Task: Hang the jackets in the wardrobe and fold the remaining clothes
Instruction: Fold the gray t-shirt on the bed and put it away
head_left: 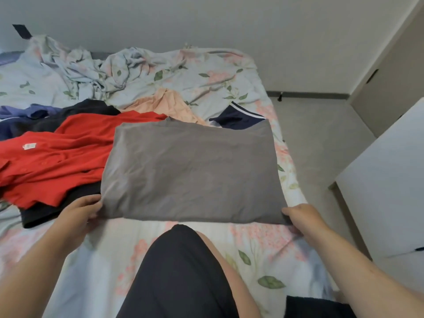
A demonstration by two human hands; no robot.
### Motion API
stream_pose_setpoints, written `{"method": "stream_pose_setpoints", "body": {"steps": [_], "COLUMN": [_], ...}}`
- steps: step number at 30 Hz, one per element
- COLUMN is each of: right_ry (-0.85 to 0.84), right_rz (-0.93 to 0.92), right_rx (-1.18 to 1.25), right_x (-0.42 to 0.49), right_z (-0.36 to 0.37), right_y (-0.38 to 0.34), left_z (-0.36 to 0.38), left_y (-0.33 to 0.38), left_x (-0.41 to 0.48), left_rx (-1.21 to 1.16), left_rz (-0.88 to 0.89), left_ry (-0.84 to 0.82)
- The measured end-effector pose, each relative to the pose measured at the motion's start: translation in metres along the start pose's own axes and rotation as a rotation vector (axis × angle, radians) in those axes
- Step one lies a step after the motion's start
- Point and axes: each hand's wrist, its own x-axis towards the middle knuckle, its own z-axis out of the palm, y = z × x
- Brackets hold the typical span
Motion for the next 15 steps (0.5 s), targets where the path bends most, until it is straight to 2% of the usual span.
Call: {"method": "stream_pose_setpoints", "body": {"steps": [3, 8, 13, 15], "right_ry": [-0.04, -0.122, 0.004, 0.041], "right_rz": [-0.06, -0.02, 0.055, 0.094], "right_rx": [0.065, 0.221, 0.428, 0.489], "right_x": [-0.006, -0.001, 0.006, 0.006], "right_z": [0.003, -0.003, -0.026, -0.033], "right_y": [0.012, 0.014, 0.014, 0.015], "left_z": [-0.005, -0.004, -0.009, -0.008], "left_y": [0.001, 0.011, 0.021, 0.015], "left_x": [-0.004, -0.011, -0.023, -0.03], "left_rx": [-0.024, 0.105, -0.227, -0.29], "left_rz": [-0.072, -0.105, -0.069, -0.058], "left_ry": [-0.105, -0.117, -0.057, -0.093]}}
